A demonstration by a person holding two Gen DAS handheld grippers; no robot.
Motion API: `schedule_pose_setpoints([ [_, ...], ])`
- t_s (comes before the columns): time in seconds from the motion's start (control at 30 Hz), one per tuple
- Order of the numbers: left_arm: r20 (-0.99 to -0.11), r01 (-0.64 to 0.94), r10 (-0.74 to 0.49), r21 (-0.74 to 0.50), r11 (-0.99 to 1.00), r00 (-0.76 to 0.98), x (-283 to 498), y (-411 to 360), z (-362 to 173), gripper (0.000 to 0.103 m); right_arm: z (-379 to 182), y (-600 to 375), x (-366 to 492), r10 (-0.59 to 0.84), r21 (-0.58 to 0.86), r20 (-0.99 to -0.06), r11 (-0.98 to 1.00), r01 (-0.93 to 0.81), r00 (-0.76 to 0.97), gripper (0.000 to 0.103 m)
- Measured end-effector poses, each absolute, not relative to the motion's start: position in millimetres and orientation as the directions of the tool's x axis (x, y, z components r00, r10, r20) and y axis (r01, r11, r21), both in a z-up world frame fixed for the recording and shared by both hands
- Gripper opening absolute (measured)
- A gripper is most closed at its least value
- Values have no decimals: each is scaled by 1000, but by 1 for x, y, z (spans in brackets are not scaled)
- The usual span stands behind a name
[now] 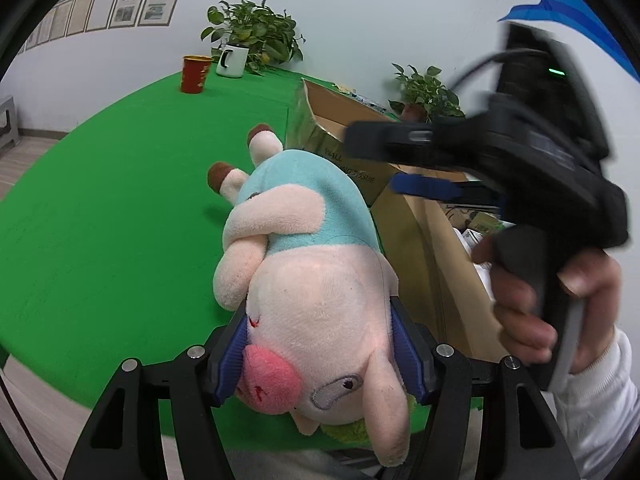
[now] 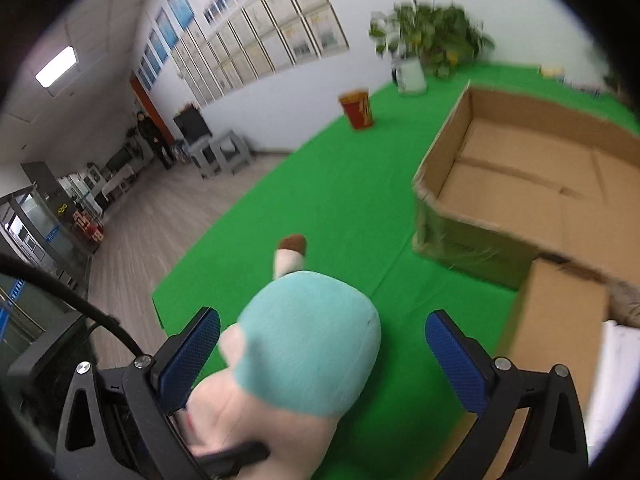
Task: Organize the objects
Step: 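Grasp the plush pig with the left tool and lift it, then carry the plush pig with the left tool over the open cardboard box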
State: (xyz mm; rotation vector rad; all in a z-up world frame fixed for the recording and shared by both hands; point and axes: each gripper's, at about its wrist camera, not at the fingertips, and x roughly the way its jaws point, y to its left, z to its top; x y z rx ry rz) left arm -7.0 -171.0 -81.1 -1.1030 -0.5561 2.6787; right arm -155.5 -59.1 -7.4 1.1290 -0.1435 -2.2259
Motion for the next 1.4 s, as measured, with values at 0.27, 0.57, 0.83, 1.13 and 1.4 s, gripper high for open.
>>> schedule_pose_setpoints([
  [0.27, -609, -61, 352, -446, -893, -711, 4, -188, -88, 62, -29, -98, -138, -528, 351, -797, -800, 486, -294, 102],
  [0.57, -582, -76, 387, -486, -871, -715, 1, -199, -97, 62, -38, -102, -133, -488, 363, -822, -846, 391, -292, 103],
  [0.83, -560, -94, 404, -499, -861, -723, 0, -205, -101, 62, -43, -106, -131, -446, 322, -826, -875, 362, -345, 103],
  [1.13, -559, -99, 406, -498, -861, -723, -2, -206, -101, 61, -45, -118, -130, -407, 266, -825, -891, 367, -393, 101],
  [1.4, -556, -130, 398, -459, -879, -730, 6, -193, -93, 59, -38, -108, -124, -437, 292, -787, -886, 361, -436, 86],
])
